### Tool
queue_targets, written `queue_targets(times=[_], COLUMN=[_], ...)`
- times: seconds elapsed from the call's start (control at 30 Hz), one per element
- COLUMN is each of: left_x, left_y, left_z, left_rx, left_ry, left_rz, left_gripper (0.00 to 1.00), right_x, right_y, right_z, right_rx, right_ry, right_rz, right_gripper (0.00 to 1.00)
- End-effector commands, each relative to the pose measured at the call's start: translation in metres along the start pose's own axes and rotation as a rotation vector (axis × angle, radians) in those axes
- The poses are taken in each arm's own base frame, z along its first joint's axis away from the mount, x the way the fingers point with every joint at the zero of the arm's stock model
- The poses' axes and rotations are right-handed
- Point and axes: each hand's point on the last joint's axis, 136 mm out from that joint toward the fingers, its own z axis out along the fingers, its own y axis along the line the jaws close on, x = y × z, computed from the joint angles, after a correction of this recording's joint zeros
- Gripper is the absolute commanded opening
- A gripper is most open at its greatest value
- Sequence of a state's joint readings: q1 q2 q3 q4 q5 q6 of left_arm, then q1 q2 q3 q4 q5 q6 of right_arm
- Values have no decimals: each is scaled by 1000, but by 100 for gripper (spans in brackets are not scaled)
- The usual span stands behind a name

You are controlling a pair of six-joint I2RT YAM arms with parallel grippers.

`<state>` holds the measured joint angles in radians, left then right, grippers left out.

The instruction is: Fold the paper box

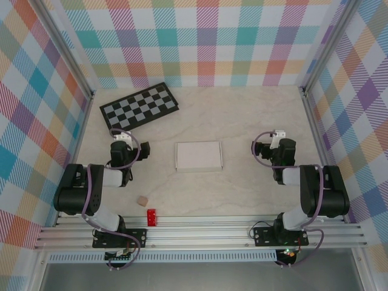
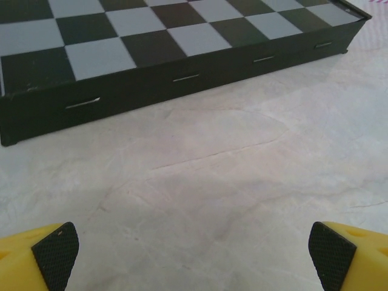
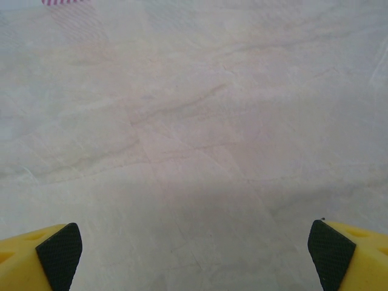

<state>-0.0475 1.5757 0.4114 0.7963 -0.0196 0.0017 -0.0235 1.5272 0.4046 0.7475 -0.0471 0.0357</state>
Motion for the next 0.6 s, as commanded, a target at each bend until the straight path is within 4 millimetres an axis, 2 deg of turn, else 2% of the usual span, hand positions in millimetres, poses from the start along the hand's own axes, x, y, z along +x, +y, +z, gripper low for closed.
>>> queue_targets(times=[0.0,0.57], left_x=[-10,-11], left_y=[-1,-1], left_z=[0,1], left_rx=[-19,-21], left_ry=[-28,-27], left_rz=[39,42], left_gripper=[100,100], right_x=[-18,-18], right_y=[10,10], right_z=[2,2], right_rx=[-43,-40], right_ry=[-57,-57], right_rz=[-36,-41], right_gripper=[100,100])
